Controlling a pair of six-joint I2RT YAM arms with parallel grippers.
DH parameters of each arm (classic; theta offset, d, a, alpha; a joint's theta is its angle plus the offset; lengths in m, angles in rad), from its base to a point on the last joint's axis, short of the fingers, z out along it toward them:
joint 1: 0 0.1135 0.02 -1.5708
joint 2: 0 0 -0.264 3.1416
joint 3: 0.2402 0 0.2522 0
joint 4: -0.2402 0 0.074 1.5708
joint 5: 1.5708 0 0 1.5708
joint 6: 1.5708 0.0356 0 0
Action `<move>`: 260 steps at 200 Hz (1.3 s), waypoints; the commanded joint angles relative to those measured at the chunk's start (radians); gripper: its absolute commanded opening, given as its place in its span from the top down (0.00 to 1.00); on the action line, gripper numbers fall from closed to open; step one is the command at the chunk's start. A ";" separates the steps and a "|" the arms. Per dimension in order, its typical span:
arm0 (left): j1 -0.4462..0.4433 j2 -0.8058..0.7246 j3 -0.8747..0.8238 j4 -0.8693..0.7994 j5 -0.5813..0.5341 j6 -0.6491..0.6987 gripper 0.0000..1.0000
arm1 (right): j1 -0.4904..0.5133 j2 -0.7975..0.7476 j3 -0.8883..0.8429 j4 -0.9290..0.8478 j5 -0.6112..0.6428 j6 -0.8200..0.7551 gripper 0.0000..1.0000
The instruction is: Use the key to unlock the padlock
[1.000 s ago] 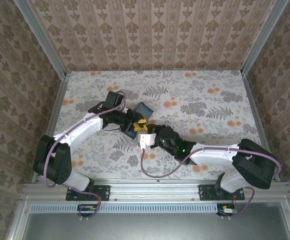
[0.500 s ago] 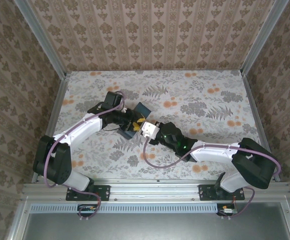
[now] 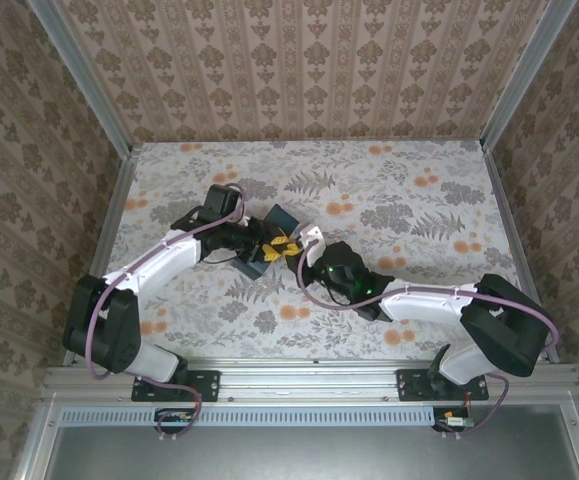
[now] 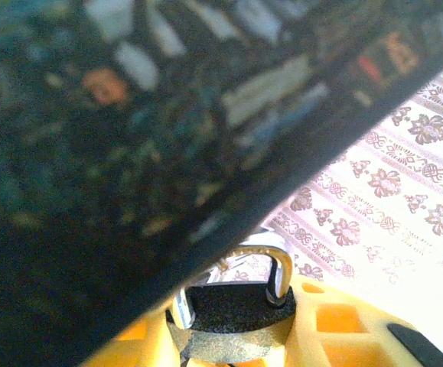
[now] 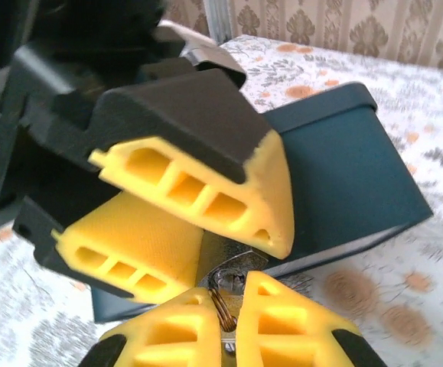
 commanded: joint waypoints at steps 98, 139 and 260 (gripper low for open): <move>0.020 -0.073 -0.010 -0.003 0.025 0.075 0.95 | -0.198 -0.163 0.017 -0.165 -0.182 0.504 0.69; 0.021 -0.073 -0.004 0.003 0.026 0.069 0.96 | -0.197 -0.036 0.020 0.022 -0.360 0.564 0.60; 0.025 -0.080 -0.014 0.023 0.027 0.044 0.95 | -0.103 0.067 0.043 0.149 -0.349 0.527 0.49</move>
